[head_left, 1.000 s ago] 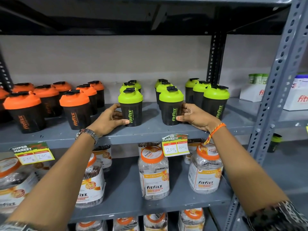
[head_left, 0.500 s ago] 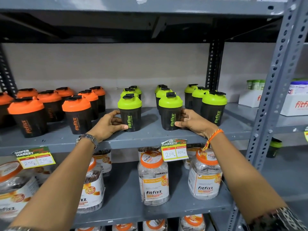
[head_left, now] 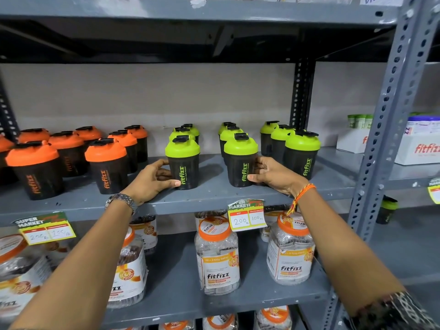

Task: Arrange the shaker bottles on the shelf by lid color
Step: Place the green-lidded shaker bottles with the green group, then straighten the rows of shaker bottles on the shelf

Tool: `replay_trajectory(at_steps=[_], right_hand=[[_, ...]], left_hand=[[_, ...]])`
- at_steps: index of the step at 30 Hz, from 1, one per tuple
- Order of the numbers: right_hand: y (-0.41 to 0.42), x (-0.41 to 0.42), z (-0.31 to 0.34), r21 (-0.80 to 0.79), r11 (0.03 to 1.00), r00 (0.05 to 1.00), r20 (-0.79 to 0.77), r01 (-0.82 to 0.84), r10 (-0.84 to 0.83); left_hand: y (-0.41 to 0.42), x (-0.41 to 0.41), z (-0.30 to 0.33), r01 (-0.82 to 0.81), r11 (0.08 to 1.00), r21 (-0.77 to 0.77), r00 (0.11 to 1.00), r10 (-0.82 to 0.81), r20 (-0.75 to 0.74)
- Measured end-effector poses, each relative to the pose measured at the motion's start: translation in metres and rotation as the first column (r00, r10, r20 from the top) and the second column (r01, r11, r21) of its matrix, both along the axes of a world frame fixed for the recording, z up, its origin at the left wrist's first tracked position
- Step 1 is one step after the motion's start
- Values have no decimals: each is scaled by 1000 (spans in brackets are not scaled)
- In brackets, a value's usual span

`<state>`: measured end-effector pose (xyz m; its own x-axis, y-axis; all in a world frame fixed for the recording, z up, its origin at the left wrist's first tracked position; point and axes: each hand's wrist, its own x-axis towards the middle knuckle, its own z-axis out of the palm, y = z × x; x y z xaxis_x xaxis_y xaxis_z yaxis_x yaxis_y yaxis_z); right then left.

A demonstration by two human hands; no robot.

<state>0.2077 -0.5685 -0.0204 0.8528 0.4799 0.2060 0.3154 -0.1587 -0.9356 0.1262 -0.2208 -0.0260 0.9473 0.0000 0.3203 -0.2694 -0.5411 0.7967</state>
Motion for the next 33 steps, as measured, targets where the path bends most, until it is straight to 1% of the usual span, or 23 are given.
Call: replay_trajectory(at_steps=[7, 9, 13, 20, 23, 26, 27, 29, 30, 31, 32, 33], right_hand=[[-2, -5, 1, -13, 999, 999, -7, 47, -47], [-3, -7, -3, -23, 998, 998, -2, 55, -55], [-2, -14, -4, 8, 996, 996, 37, 84, -84], [7, -20, -4, -45, 986, 982, 103, 163, -158], [9, -24, -1, -74, 980, 979, 100, 182, -175], [10, -34, 2, -51, 975, 975, 58, 218, -215], [12, -39, 1, -36, 966, 966, 58, 255, -253], [17, -53, 0, -29, 912, 906, 130, 410, -403], [24, -64, -2, -13, 858, 845, 187, 513, -502], [35, -76, -5, 38, 800, 772, 239, 599, -590], [51, -92, -8, 126, 759, 716, 265, 639, -646], [68, -111, -9, 226, 746, 695, 272, 627, -666]], left_hand=[[-2, -3, 2, -5, 999, -38, 999, 3, -37], [-2, -2, 1, -4, 1000, -29, 999, 3, -49], [1, 2, -2, -23, 1000, 11, 998, 23, -53], [4, 3, -4, -20, 1000, 18, 999, 21, -47], [3, -3, 0, 20, 1000, 15, 996, -18, -84], [5, -19, 10, 83, 997, 2, 979, -81, -187], [7, -28, 15, 98, 995, 19, 971, -92, -219], [17, -50, 19, 106, 992, 66, 970, -89, -225], [24, -63, 21, 97, 992, 78, 979, -81, -185], [35, -76, 21, 75, 995, 69, 990, -66, -122], [49, -90, 22, 40, 998, 51, 998, -38, -42], [61, -102, 23, -8, 1000, 26, 999, 7, 46]])
